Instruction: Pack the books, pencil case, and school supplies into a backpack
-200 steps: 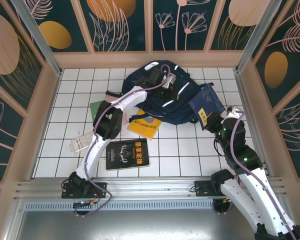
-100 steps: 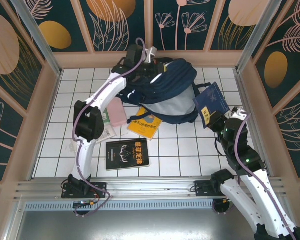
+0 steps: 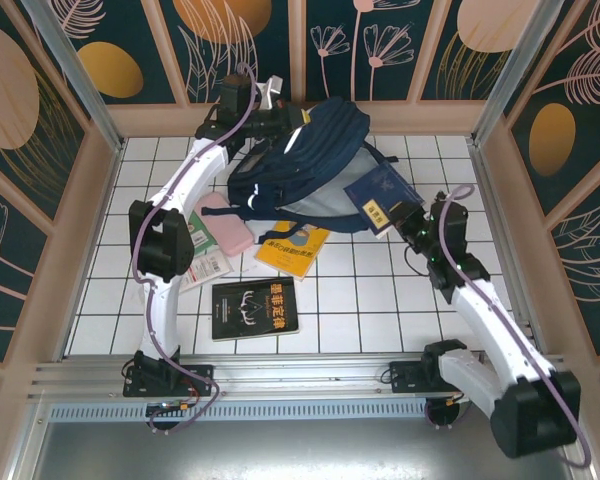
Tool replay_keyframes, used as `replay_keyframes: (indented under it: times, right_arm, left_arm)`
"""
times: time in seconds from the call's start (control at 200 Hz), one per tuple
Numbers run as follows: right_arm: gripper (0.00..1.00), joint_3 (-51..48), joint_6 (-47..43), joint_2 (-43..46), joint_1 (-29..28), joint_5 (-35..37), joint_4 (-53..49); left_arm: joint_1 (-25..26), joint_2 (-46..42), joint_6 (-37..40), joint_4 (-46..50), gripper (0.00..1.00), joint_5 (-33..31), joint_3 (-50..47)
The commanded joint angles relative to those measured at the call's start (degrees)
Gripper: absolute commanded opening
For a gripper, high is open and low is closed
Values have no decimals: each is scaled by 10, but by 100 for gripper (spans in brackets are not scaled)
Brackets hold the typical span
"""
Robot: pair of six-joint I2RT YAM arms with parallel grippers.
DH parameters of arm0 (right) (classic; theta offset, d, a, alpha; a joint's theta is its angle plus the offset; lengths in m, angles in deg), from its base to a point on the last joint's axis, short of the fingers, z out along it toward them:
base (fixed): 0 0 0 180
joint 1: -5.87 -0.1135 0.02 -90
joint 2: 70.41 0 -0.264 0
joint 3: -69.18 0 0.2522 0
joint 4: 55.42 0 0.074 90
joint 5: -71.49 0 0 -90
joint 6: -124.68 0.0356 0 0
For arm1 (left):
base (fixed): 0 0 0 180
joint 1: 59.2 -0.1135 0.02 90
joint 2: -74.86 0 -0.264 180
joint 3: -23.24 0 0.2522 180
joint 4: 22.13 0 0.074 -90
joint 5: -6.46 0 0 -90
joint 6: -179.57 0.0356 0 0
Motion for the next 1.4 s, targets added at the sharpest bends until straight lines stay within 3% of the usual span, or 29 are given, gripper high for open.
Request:
replay_keyframes:
  times: [0.0, 0.15, 0.265, 0.49, 0.676, 0.736, 0.846, 0.951, 1.201, 1.396]
  right_arm:
    - [0, 24, 39, -87, 8, -128, 168]
    - [0, 108, 2, -237, 3, -231, 214]
    - [0, 172, -25, -314, -7, -271, 215]
    - [0, 277, -49, -422, -38, -300, 174]
    - [0, 348, 14, -517, -72, -269, 206]
    - [11, 380, 34, -550, -86, -255, 217]
    - [41, 450, 53, -614, -109, -230, 198]
    - [58, 452, 92, -635, -119, -186, 226]
    - [74, 330, 97, -553, -131, -51, 335]
    - [81, 229, 37, -435, -107, 5, 299]
  left_arm:
    - [-2, -39, -18, -98, 0, 45, 11]
    - [-4, -32, -18, -100, 0, 49, 8]
    - [-4, -27, -20, -105, 0, 52, 8]
    - [-5, -21, -27, -111, 0, 50, 9]
    - [-5, -14, -34, -120, 0, 51, 11]
    - [-5, -13, -36, -121, 0, 50, 12]
    - [-5, -11, -38, -122, 0, 48, 14]
    - [-5, -8, -37, -123, 0, 46, 19]
    - [-5, 2, -20, -100, 0, 14, 51]
    - [-5, 16, 29, -40, 0, -16, 60]
